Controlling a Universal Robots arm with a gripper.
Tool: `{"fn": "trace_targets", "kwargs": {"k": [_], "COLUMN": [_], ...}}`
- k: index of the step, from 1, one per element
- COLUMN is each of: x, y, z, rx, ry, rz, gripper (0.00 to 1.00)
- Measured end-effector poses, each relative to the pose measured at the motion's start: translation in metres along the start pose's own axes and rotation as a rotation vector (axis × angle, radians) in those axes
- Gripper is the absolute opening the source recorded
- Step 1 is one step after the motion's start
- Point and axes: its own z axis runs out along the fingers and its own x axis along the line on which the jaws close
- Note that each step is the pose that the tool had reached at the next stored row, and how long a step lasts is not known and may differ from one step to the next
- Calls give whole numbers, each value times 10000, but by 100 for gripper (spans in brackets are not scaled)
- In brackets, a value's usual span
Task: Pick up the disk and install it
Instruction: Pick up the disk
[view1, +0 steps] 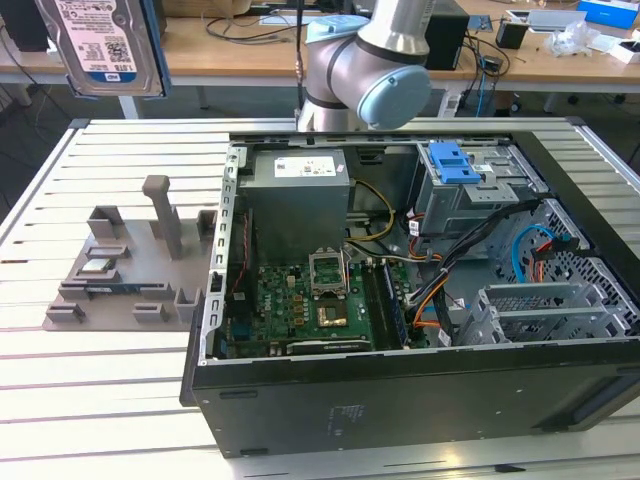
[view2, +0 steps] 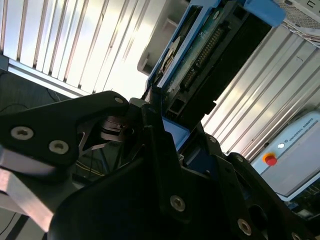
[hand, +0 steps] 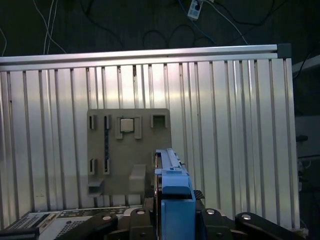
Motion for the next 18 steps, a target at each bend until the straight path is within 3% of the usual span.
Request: {"fn": "trace_targets", "kwargs": {"k": [7, 18], "x": [-21, -42], "y": [-375, -729], "z": [-4, -9], "rx": [-16, -25], "ry": [0, 1], "rz": [-1, 1], "gripper": [37, 37]}}
